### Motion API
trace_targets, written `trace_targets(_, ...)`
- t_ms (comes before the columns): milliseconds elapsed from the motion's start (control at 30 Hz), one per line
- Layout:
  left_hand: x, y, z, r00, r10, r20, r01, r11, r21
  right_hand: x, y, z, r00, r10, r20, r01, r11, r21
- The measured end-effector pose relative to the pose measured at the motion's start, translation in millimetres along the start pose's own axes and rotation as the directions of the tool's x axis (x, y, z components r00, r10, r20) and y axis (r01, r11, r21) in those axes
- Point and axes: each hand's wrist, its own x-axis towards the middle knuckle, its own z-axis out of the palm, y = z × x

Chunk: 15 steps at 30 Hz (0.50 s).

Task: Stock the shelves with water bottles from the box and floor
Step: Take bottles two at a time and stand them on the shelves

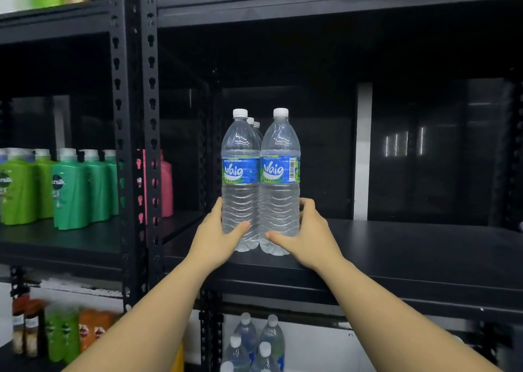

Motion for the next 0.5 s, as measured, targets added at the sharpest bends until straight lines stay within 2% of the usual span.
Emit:
trace_targets(133,-3,-4,-2,0.996,-0.075,0.057,0.072,0.996,0.05,-4,-6,-6,1.0,0.013,0.014,-0.012,0.997,-0.075)
trace_targets(267,-55,30,-16,0.997,-0.075,0.011,0.073,0.988,0.133,-23,-13,-18,1.0,-0.01,0.026,0.015,0.986,-0.169)
trace_targets(367,-99,35,-19,0.999,0.001,-0.045,0.011,0.966,0.258,-57,-11,-23,0.989,-0.142,-0.039,0.132,0.973,-0.189)
trace_targets(500,-170,32,-14,1.0,0.0,-0.025,0.01,0.925,0.379,-116,2,-22,0.956,-0.286,0.056,0.292,0.939,-0.182)
